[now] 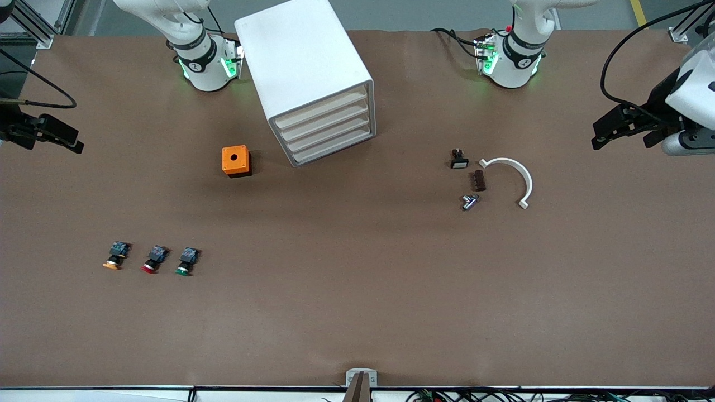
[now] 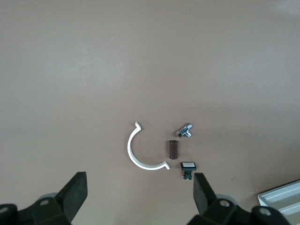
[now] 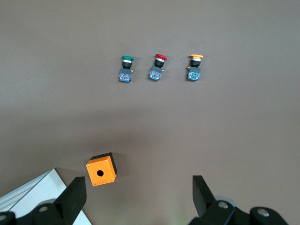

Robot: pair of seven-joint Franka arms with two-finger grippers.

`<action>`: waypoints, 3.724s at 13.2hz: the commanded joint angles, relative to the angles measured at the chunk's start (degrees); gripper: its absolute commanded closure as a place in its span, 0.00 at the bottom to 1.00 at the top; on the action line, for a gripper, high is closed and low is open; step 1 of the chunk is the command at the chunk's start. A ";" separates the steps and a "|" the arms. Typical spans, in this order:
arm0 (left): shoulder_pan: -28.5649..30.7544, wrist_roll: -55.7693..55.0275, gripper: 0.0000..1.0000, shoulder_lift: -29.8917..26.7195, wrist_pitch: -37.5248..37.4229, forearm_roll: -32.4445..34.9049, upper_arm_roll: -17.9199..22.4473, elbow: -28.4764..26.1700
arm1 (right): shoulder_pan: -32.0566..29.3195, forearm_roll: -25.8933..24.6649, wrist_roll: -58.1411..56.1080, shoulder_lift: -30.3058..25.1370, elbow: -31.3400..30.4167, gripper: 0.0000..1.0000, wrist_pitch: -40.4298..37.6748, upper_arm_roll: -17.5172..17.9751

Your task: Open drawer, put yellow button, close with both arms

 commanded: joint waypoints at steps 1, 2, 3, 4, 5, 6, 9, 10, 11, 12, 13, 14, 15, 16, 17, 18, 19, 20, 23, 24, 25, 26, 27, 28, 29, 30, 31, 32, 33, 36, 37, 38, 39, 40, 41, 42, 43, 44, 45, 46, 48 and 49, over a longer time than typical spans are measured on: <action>-0.25 -0.99 0.00 0.12 0.17 1.04 -0.32 0.47 | -0.30 1.18 -0.27 -0.45 0.14 0.00 -0.84 0.09; -0.17 -3.25 0.00 0.12 0.08 0.79 -0.40 0.56 | -0.30 1.18 -0.28 -0.45 0.14 0.00 -0.84 0.09; -0.08 -4.41 0.00 0.12 0.16 0.70 -0.40 0.65 | -0.30 1.18 -0.28 -0.45 0.14 0.00 -0.84 0.09; 0.18 -5.03 0.00 0.12 0.16 0.52 -0.40 0.56 | -0.21 1.18 -0.28 -0.45 0.14 0.00 -0.84 0.09; 0.18 -5.38 0.00 0.12 0.08 0.43 -0.32 0.38 | -0.21 1.18 -0.28 -0.36 0.14 0.00 -0.84 0.09; 0.18 -5.47 0.00 0.21 -0.01 0.43 -0.32 0.30 | -0.30 1.18 -0.28 -0.36 0.14 0.00 -0.84 0.09; 0.27 -3.37 0.00 0.21 -0.01 0.78 -0.40 0.38 | -1.44 1.00 -0.98 -0.10 0.14 0.00 -0.32 0.00; 0.10 -2.49 0.00 0.21 -0.01 0.78 -0.32 0.38 | -2.31 0.83 -1.15 0.42 0.14 0.00 -0.05 0.00; 0.10 -2.57 0.00 0.21 -0.01 0.70 -0.32 0.21 | -3.10 0.74 -1.15 1.30 0.14 0.00 0.38 0.00; -0.08 -3.79 0.00 0.21 -0.18 0.61 -0.40 -0.31 | -3.81 0.57 -1.15 2.00 0.14 0.00 0.65 0.00; -0.69 -4.32 0.00 1.25 -0.27 0.78 -0.49 -0.49 | -4.16 0.30 -1.24 2.88 0.14 0.00 0.83 0.00; -1.65 -5.11 0.00 3.26 -2.71 1.05 -1.36 -0.58 | -5.21 0.04 -1.24 4.11 0.14 0.00 1.70 0.00; -2.45 -6.69 0.00 3.72 -5.78 1.05 -2.33 -0.67 | -6.44 -0.05 -1.24 5.42 0.14 0.00 2.84 0.00; -2.89 -9.75 0.00 4.59 -5.81 1.05 -2.51 -0.58 | -7.93 -0.14 -1.33 7.09 0.14 0.00 4.07 0.00; -3.07 -12.65 0.00 5.13 -5.90 0.61 -2.69 -0.32 | -9.60 -0.23 -1.33 9.11 0.14 0.00 5.65 0.00; -3.07 -12.85 0.00 5.39 -5.99 0.35 -3.12 -0.41 | -11.10 -0.40 -1.59 10.87 0.14 0.00 6.97 0.00; -3.33 -11.55 0.00 6.70 -6.51 0.52 -3.82 -0.41 | -12.15 -1.10 -3.59 12.80 0.14 0.00 8.28 0.00; -3.42 -9.19 0.00 7.58 -6.60 0.26 -4.01 -0.32 | -13.12 -1.89 -6.23 14.73 0.14 0.00 9.60 -0.09; -4.82 -8.02 0.00 10.13 -6.60 -2.89 -4.53 -0.23 | -16.64 -2.42 -8.98 21.32 0.14 0.00 15.22 0.00; -5.00 -7.93 0.00 11.10 -6.60 -4.21 -4.62 -0.23 | -17.17 -2.34 -8.89 23.35 0.14 0.00 16.98 0.00; -5.61 -8.45 0.00 12.15 -6.60 -5.62 -4.62 -0.32 | -17.61 -2.34 -8.54 25.37 0.14 0.00 18.65 0.00; -6.05 -8.63 0.00 13.55 -6.60 -6.15 -4.54 -0.23 | -17.79 -1.99 -7.93 27.04 0.14 0.00 20.32 0.00; -6.06 -8.81 0.00 14.70 -6.60 -6.25 -4.62 -0.32 | -17.96 -1.38 -6.79 28.89 0.14 0.00 21.99 0.00; -6.14 -8.99 0.00 15.41 -6.78 -6.33 -4.62 -0.58 | -17.97 -1.37 -3.73 30.47 0.14 0.00 23.92 0.00; -6.41 -10.90 0.00 15.76 -6.87 -6.33 -4.54 -0.76 | -17.62 -1.37 -1.61 31.88 0.05 0.00 25.94 0.00; -6.23 -13.71 0.00 16.55 -7.04 -6.16 -4.45 -0.76 | -17.35 -1.37 -1.59 33.63 0.05 0.00 28.66 0.00; -6.41 -16.95 0.00 16.73 -7.13 -5.64 -4.45 -0.67 | -17.09 -1.46 -1.42 35.13 -0.04 0.00 30.95 0.00; -6.50 -19.86 0.00 16.91 -7.13 -5.37 -4.45 -0.58 | -16.65 -1.46 -1.07 36.28 -0.21 0.00 32.54 0.09; -6.58 -21.97 0.00 17.08 -7.04 -5.28 -4.45 -0.58 | -15.95 -1.37 -0.54 37.07 -0.39 0.00 34.38 0.09; -9.55 -32.24 0.00 18.83 -7.04 -6.25 -4.54 -0.06 | -14.54 -1.46 1.57 38.04 -1.87 0.00 38.78 0.09; -11.14 -34.98 0.00 19.36 -7.04 -6.33 -4.53 -0.06 | -14.36 -1.46 1.57 38.39 -2.49 0.00 40.45 0.09; -11.33 -40.14 0.00 20.41 -7.13 -6.42 -4.36 0.20 | -14.01 -1.46 1.48 38.92 -2.84 0.00 41.77 0.09; -11.33 -46.28 0.00 21.38 -7.04 -6.68 -4.45 0.29 | -13.75 -1.55 1.40 39.18 -3.11 0.00 42.39 0.09; -11.42 -52.69 0.00 23.22 -7.04 -6.69 -4.53 0.30 | -13.49 -2.16 0.79 39.80 -3.29 0.00 42.57 0.09; -12.03 -57.11 0.00 24.63 -7.04 -7.03 -4.71 0.82 | -13.40 -2.16 0.52 40.15 -3.46 0.00 42.49 0.09; -12.99 -60.89 0.00 25.77 -7.04 -8.34 -4.71 1.26 | -13.13 -2.25 0.08 40.33 -4.16 0.00 42.49 0.09; -13.09 -63.28 0.00 26.13 -7.04 -9.49 -4.62 1.26 | -13.13 -2.25 -0.71 40.33 -4.69 0.00 42.49 0.09; -13.09 -66.70 0.00 26.83 -7.04 -11.15 -4.71 1.26 | -13.05 -2.25 -1.58 40.42 -5.39 0.00 42.49 0.09; -13.26 -70.99 0.00 27.62 -7.04 -12.73 -4.71 1.61 | -13.13 -2.25 -2.64 40.42 -6.27 0.00 42.57 0.09; -14.13 -74.78 0.00 28.94 -6.96 -13.62 -4.71 2.57 | -13.22 -2.25 -3.52 40.51 -6.80 0.00 42.49 0.09; -16.16 -81.12 0.00 32.19 -6.95 -15.90 -4.62 4.68 | -13.31 -2.25 -5.54 40.77 -6.98 0.00 42.57 0.09; -16.16 -81.67 0.00 32.98 -6.95 -16.96 -4.62 4.60 | -13.31 -2.25 -6.24 41.03 -6.98 0.07 42.58 0.09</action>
